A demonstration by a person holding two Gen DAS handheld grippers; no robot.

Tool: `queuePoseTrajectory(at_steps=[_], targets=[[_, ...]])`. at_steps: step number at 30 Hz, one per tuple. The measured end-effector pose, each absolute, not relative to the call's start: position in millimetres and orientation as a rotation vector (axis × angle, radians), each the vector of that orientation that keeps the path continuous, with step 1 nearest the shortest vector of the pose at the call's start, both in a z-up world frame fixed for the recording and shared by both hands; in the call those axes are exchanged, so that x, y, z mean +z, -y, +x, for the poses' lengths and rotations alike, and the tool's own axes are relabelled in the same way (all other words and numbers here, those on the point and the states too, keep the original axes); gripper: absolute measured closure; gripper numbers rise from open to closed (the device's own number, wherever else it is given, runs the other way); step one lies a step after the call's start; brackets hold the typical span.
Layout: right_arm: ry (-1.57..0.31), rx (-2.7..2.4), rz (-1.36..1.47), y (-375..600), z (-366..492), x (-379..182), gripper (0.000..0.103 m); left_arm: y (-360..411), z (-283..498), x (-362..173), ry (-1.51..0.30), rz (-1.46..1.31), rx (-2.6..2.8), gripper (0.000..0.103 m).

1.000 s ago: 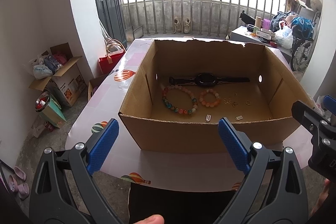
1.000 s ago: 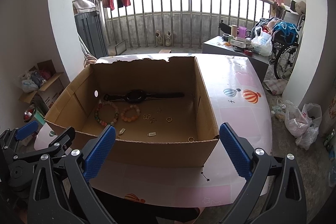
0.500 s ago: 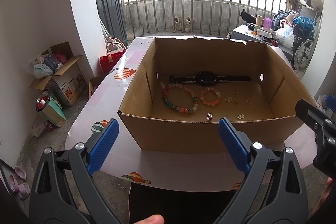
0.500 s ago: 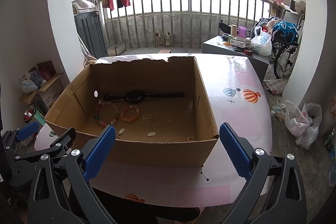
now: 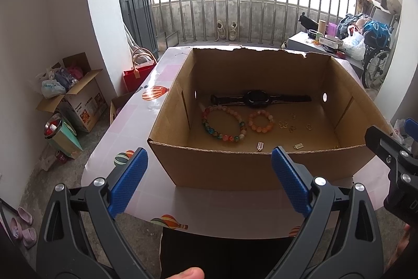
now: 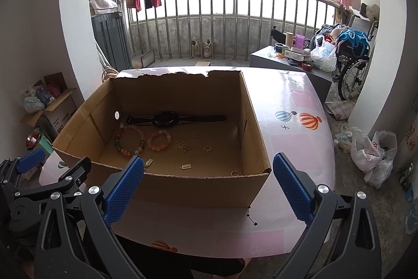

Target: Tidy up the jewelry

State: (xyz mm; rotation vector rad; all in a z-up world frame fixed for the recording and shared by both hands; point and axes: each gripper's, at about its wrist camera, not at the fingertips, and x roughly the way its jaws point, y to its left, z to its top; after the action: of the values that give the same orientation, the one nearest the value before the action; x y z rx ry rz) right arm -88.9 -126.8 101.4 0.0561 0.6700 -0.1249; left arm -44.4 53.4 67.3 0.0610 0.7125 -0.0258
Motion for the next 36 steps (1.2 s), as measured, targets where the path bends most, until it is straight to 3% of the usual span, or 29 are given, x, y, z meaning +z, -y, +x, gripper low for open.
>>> queuePoseTrajectory(at_steps=[36], targets=[[-0.676, -0.116, 0.07, 129.1, -88.0, 100.4, 0.007, -58.1, -42.7, 70.2, -0.717, 0.055, -0.018, 0.011]])
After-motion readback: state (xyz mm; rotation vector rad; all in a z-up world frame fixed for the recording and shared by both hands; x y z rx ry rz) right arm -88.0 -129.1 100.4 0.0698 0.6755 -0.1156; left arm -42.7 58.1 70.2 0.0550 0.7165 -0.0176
